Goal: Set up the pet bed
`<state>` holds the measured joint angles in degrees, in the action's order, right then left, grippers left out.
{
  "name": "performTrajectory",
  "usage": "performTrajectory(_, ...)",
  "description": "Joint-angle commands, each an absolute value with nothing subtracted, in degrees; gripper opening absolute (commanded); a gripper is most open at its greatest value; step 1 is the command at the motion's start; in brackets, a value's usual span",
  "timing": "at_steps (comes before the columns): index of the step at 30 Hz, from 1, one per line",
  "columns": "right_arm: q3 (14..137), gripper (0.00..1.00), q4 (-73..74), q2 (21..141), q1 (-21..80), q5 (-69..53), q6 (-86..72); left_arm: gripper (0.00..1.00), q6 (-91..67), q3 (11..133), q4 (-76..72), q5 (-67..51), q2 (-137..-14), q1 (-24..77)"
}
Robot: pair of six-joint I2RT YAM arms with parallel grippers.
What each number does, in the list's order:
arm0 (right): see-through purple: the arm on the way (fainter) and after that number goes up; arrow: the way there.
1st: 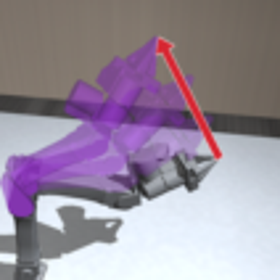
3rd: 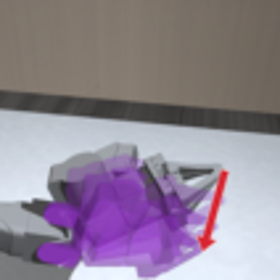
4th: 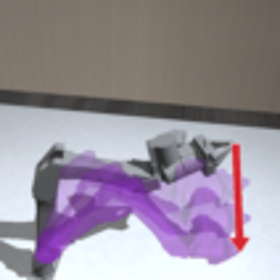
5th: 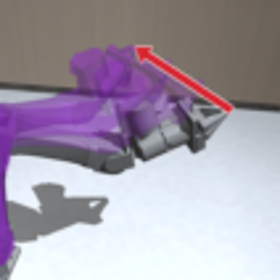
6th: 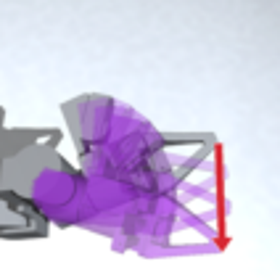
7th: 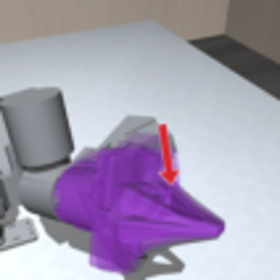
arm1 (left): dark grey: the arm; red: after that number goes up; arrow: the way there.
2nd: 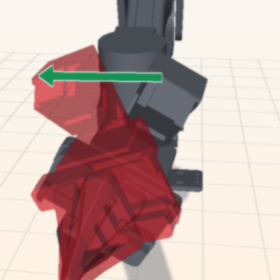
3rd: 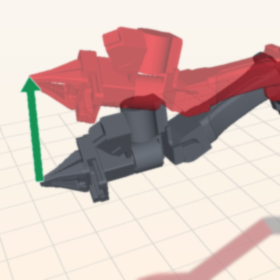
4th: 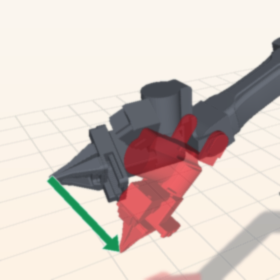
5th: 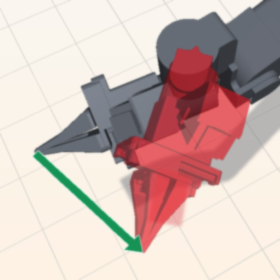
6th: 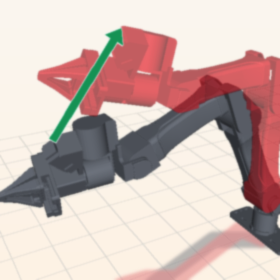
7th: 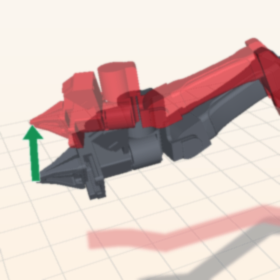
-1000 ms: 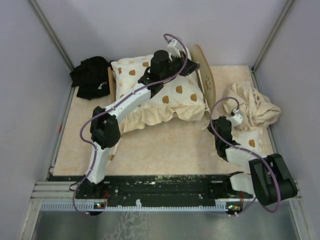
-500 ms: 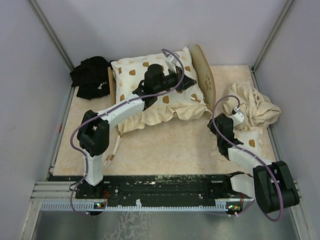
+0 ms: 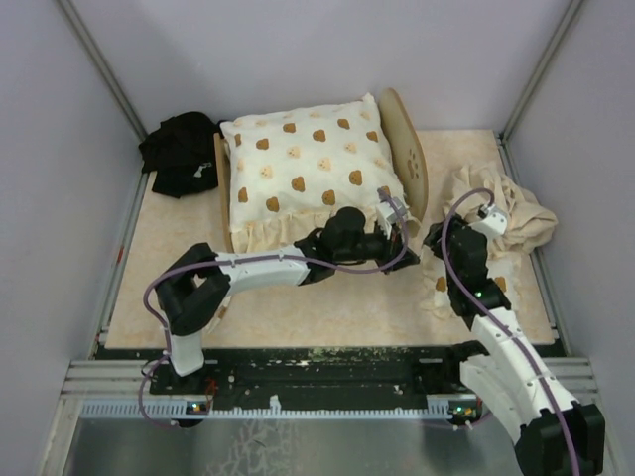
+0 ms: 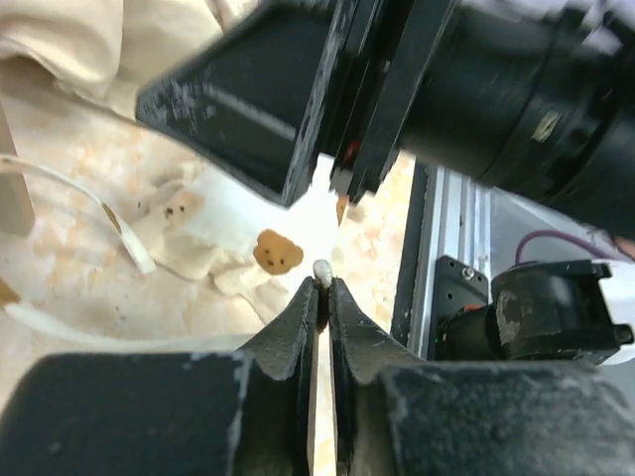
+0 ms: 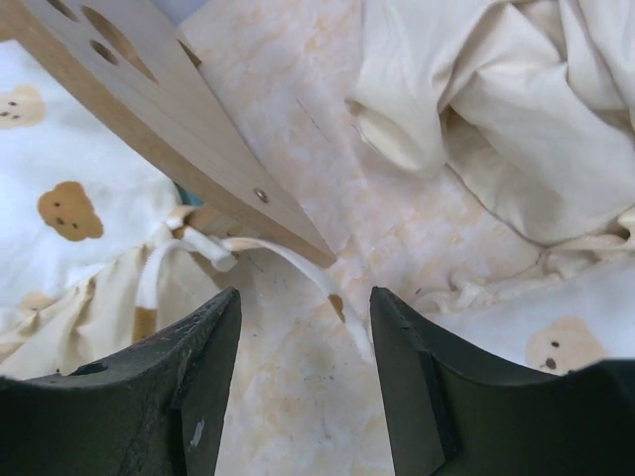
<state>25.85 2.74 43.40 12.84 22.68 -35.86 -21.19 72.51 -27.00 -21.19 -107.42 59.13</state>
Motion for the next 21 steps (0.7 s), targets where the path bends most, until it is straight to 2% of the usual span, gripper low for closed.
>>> performTrajectory(1,30.7,0.55,3.8,41.9,12.3,18.5,-28.8,0.15,-19.7,70.0,-30.0,-18.9,-107.6,61.1)
performTrajectory(6,34.0,0.58,2.8,47.1,12.0,7.9,-22.7,0.42,-19.8,64.7,-30.0,-16.7,-105.5,61.1)
performTrajectory(10,35.7,0.60,1.9,50.9,12.0,4.4,-22.6,0.56,-19.4,62.3,-27.2,-13.5,-102.7,61.2)
performTrajectory(16,33.2,0.55,-1.6,54.5,12.1,-2.5,-27.7,0.59,-17.3,56.7,-22.4,-8.1,-97.0,61.1)
performTrajectory(21,25.2,0.51,-12.1,55.0,12.7,-3.4,-30.1,0.58,-18.4,56.7,-12.7,4.8,-91.4,60.4)
